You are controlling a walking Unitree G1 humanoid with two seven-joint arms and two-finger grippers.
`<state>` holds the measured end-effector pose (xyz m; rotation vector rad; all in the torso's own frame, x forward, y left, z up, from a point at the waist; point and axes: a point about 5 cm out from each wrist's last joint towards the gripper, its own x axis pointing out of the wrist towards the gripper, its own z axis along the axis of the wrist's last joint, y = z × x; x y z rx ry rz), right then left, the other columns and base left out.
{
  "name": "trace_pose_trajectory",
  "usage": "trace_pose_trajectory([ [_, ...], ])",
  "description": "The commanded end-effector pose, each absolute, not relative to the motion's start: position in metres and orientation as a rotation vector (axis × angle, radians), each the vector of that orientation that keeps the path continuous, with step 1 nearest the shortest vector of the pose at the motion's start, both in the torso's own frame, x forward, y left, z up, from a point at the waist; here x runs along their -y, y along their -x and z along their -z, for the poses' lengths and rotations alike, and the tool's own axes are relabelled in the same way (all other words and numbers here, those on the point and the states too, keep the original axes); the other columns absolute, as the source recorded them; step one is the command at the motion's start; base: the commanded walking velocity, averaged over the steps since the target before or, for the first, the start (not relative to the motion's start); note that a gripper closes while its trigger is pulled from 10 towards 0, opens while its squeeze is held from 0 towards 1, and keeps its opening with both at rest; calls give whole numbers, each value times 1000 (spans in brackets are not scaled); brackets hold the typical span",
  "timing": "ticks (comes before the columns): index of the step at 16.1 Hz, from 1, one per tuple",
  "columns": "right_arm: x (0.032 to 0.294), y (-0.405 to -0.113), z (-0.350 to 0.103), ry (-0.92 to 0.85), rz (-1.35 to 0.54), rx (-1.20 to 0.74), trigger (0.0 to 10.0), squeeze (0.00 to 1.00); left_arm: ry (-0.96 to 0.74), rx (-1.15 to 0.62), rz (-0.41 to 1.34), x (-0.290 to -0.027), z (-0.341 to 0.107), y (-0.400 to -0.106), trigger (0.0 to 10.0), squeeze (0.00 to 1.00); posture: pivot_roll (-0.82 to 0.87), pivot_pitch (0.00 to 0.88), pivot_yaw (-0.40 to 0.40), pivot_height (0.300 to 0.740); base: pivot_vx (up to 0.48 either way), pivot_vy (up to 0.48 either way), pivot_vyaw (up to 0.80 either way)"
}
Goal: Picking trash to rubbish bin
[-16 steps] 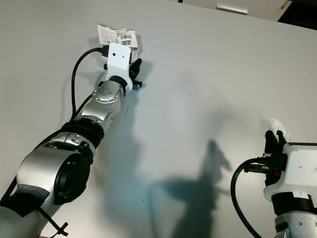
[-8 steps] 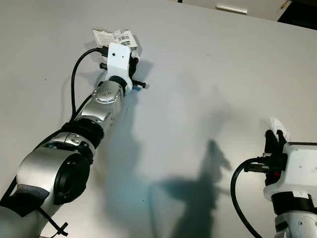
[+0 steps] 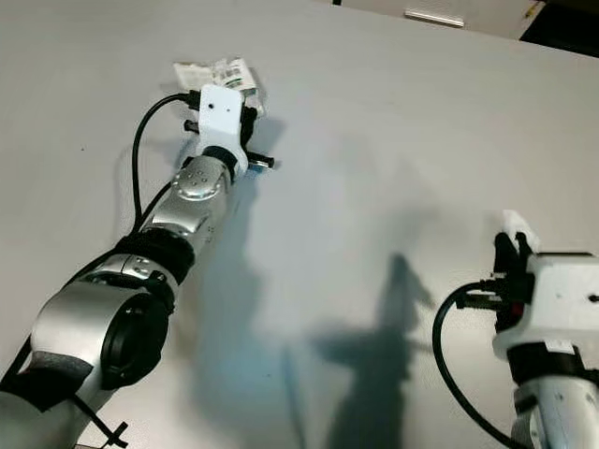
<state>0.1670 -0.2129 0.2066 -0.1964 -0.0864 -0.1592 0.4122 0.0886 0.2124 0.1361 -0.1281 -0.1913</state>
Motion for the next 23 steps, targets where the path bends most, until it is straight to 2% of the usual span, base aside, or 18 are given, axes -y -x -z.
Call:
trace_pose_trajectory([
  [1, 216, -167, -205, 205, 161, 82, 0, 0, -103, -64, 176, -95, -162, -402, 0, 0, -238, 351, -123, 740, 0, 0, 0],
  [10, 213, -197, -208, 199, 100, 146, 0, 0, -50, 104, 183, -101, -209, -414, 0, 0, -135, 288, -118, 740, 0, 0, 0],
  [23, 207, -238, -204, 162, 57, 241, 0, 0, -80, 246, 179, -124, -222, -411, 0, 0, 63, 187, -62, 740, 0, 0, 0],
])
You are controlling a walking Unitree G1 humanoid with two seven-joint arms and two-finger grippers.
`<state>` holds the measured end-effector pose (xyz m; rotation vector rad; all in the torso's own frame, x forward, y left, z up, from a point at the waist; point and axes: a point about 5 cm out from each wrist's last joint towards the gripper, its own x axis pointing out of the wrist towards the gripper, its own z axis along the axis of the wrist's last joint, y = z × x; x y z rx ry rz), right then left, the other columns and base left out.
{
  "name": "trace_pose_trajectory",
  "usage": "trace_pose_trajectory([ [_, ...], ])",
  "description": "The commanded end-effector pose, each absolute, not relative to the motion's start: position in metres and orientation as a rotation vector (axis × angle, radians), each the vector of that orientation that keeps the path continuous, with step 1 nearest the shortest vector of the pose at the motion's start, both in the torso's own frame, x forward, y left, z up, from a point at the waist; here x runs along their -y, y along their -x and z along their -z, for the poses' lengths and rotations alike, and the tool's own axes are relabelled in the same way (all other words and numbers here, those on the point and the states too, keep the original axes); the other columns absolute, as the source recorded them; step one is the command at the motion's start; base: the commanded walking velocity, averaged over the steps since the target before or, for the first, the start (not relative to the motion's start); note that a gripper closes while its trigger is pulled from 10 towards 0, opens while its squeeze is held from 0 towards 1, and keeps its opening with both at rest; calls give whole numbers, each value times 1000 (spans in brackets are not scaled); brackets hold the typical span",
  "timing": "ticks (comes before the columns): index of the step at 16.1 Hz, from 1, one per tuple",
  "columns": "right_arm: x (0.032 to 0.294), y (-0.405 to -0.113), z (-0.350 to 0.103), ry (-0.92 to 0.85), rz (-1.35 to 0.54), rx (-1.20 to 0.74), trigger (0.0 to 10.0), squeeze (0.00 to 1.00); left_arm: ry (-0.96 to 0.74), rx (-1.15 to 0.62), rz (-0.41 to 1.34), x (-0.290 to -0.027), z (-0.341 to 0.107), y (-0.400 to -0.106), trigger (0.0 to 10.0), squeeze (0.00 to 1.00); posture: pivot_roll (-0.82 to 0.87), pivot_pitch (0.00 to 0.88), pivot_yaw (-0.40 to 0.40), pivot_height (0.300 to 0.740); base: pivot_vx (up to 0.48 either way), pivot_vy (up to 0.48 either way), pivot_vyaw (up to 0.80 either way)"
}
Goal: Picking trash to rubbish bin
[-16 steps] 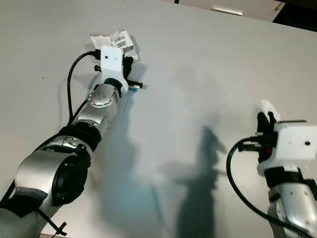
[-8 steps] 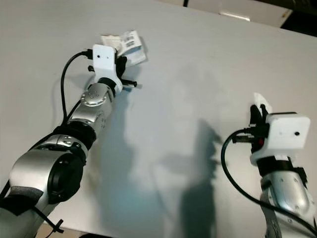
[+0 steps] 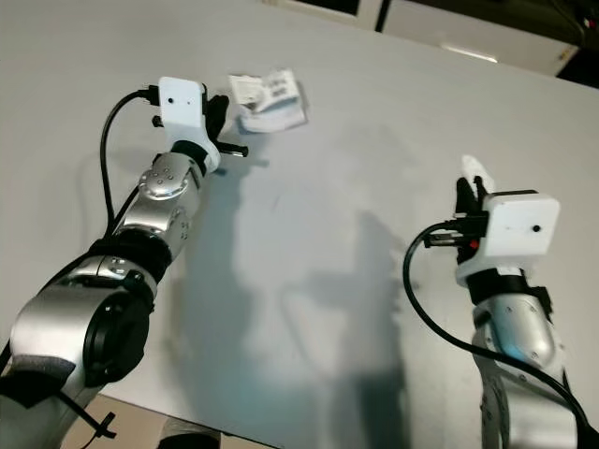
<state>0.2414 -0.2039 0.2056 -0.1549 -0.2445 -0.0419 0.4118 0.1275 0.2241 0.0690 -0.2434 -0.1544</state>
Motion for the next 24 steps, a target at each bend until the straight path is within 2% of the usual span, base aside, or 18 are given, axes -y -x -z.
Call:
trace_pose_trajectory([
  [1, 206, -243, -203, 159, 53, 255, 0, 0, -83, 275, 183, -125, -225, -409, 0, 0, 81, 171, -56, 740, 0, 0, 0],
  [13, 211, -263, -202, 168, 56, 318, 0, 0, -91, 419, 300, -114, -246, -391, 0, 0, 157, 77, -19, 740, 0, 0, 0],
  [14, 211, -263, -202, 168, 57, 323, 0, 0, -90, 423, 297, -113, -249, -390, 0, 941, 156, 76, -18, 740, 0, 0, 0],
  [15, 211, -263, -202, 169, 59, 326, 0, 0, -86, 421, 300, -111, -251, -389, 6510, 1000, 151, 69, -15, 740, 0, 0, 0],
  [16, 212, -262, -202, 170, 62, 328, 0, 0, -85, 416, 306, -109, -250, -388, 10000, 1000, 147, 64, -13, 740, 0, 0, 0],
  [24, 213, -253, -197, 151, 85, 316, 0, 0, -142, 372, 374, -96, -246, -384, 10000, 1000, 141, 51, -21, 740, 0, 0, 0],
])
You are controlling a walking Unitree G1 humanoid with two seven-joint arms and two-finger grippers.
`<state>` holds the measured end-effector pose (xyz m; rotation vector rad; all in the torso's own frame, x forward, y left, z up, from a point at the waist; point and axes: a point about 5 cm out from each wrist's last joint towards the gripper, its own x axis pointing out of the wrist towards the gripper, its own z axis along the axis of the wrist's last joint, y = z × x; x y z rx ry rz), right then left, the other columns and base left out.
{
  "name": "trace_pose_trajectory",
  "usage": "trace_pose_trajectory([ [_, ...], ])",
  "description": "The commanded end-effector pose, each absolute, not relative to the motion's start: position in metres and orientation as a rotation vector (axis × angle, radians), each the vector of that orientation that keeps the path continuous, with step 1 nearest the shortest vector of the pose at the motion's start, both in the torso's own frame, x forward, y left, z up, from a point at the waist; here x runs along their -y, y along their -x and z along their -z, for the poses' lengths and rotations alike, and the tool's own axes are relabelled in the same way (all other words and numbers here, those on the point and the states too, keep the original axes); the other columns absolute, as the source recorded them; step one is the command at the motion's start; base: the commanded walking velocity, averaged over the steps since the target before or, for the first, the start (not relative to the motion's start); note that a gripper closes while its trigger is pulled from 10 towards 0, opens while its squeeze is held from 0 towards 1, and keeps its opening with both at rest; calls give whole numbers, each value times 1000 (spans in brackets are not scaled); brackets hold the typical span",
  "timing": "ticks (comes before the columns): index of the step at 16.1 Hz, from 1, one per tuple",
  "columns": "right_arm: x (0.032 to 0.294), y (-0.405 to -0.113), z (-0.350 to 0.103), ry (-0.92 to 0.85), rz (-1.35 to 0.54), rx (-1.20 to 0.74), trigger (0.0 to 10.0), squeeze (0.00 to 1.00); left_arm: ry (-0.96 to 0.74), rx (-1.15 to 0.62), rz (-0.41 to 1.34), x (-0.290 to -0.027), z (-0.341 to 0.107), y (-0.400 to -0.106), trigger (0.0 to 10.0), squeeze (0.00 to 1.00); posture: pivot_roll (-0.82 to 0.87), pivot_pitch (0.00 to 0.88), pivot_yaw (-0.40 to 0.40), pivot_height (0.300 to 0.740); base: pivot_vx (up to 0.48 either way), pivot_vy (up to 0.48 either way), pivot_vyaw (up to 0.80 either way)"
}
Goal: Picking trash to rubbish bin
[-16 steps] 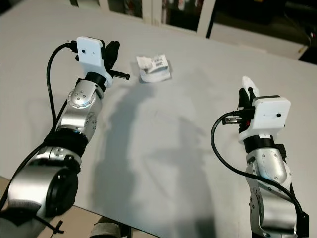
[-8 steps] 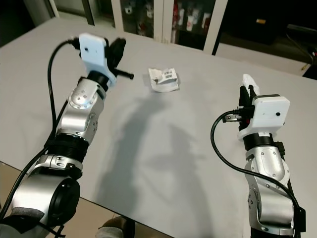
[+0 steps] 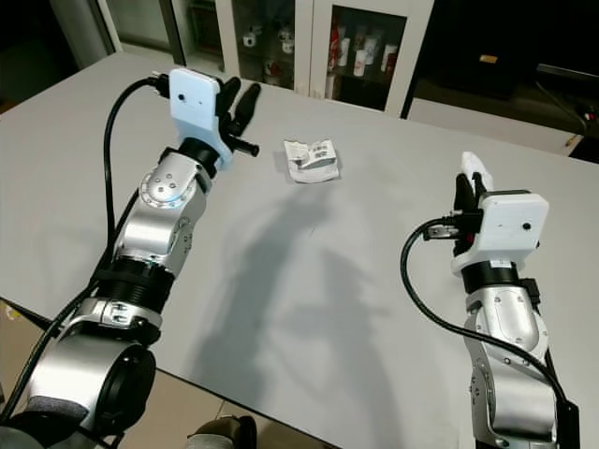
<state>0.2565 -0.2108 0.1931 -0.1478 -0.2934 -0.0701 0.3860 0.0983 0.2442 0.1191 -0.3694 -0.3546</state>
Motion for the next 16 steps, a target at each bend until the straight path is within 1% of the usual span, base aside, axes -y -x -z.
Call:
trace_pose_trajectory([
  [1, 213, -253, -196, 146, 86, 315, 0, 0, -158, 362, 386, -96, -245, -384, 10000, 1000, 143, 50, -22, 740, 0, 0, 0],
  [3, 213, -252, -195, 135, 92, 312, 0, 0, -193, 345, 401, -97, -242, -383, 10000, 1000, 155, 51, -32, 740, 0, 0, 0],
  [6, 214, -253, -195, 125, 103, 311, 0, 0, -268, 319, 361, -101, -233, -381, 10000, 1000, 162, 48, -37, 740, 0, 0, 0],
  [9, 215, -254, -195, 120, 131, 310, 0, 0, -235, 273, 274, -110, -217, -377, 10000, 1000, 166, 46, -33, 740, 0, 0, 0],
  [12, 214, -255, -194, 125, 126, 306, 0, 0, -179, 230, 194, -111, -201, -369, 10000, 1000, 172, 49, -32, 740, 0, 0, 0],
  [15, 211, -256, -194, 135, 105, 309, 0, 0, -162, 213, 133, -114, -198, -367, 10000, 1000, 177, 51, -33, 740, 0, 0, 0],
  [16, 209, -257, -194, 143, 93, 303, 5137, 0, -154, 211, 128, -113, -198, -366, 10000, 0, 186, 56, -36, 740, 0, 0, 556],
])
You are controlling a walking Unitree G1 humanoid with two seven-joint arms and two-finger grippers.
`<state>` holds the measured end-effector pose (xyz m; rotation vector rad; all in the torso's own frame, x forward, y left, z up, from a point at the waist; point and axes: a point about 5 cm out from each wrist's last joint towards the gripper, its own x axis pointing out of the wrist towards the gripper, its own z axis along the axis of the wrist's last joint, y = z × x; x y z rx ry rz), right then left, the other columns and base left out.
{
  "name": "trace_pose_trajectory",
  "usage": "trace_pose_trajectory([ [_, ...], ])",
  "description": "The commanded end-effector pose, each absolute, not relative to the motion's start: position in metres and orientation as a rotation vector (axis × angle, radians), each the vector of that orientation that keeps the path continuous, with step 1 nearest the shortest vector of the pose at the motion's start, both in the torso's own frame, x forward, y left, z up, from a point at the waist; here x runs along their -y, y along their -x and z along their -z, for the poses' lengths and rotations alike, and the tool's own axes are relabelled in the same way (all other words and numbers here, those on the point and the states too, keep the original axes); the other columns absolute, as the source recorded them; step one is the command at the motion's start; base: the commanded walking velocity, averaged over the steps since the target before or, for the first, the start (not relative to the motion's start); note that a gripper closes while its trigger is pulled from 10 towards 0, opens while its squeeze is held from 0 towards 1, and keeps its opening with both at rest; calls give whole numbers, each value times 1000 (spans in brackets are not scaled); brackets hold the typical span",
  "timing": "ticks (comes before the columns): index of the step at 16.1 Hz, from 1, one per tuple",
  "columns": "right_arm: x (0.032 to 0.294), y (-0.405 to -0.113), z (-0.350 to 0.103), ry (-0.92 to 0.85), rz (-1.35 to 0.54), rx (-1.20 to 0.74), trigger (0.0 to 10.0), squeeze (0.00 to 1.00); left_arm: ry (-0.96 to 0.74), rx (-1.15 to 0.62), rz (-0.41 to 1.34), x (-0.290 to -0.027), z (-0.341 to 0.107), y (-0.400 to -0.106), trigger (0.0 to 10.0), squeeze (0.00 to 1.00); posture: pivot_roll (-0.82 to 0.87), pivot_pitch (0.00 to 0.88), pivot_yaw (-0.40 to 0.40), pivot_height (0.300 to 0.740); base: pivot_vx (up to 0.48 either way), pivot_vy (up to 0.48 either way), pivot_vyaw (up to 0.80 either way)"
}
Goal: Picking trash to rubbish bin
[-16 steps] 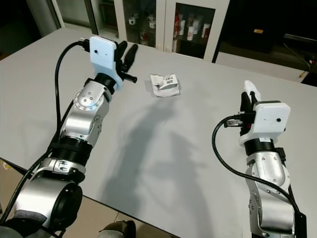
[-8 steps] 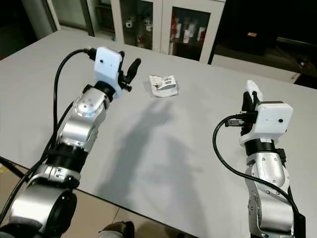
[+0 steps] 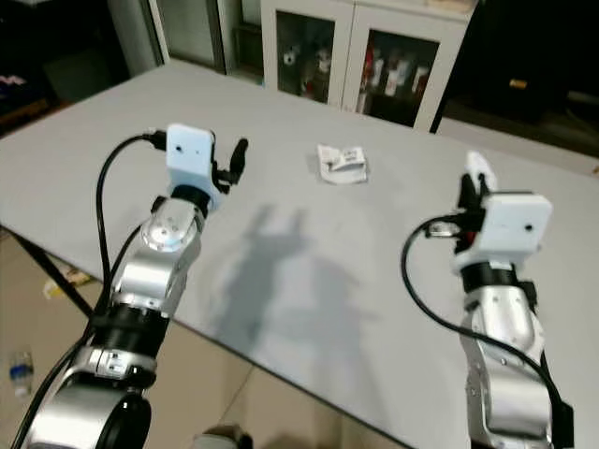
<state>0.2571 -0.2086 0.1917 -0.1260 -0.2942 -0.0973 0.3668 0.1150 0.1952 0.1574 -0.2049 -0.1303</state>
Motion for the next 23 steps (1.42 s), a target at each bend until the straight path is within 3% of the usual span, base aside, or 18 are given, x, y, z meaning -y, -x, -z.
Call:
trace_pose_trajectory([
  [1, 208, -258, -193, 145, 91, 300, 6431, 0, -153, 212, 130, -112, -198, -365, 10000, 0, 189, 57, -34, 740, 0, 0, 650],
  [2, 207, -259, -192, 158, 82, 291, 10000, 0, -145, 211, 137, -110, -198, -364, 10000, 0, 189, 57, -34, 740, 0, 0, 800],
  [23, 209, -258, -189, 194, 93, 278, 10000, 0, -88, 165, 161, -93, -198, -363, 10000, 0, 164, 47, -18, 740, 0, 0, 800],
])
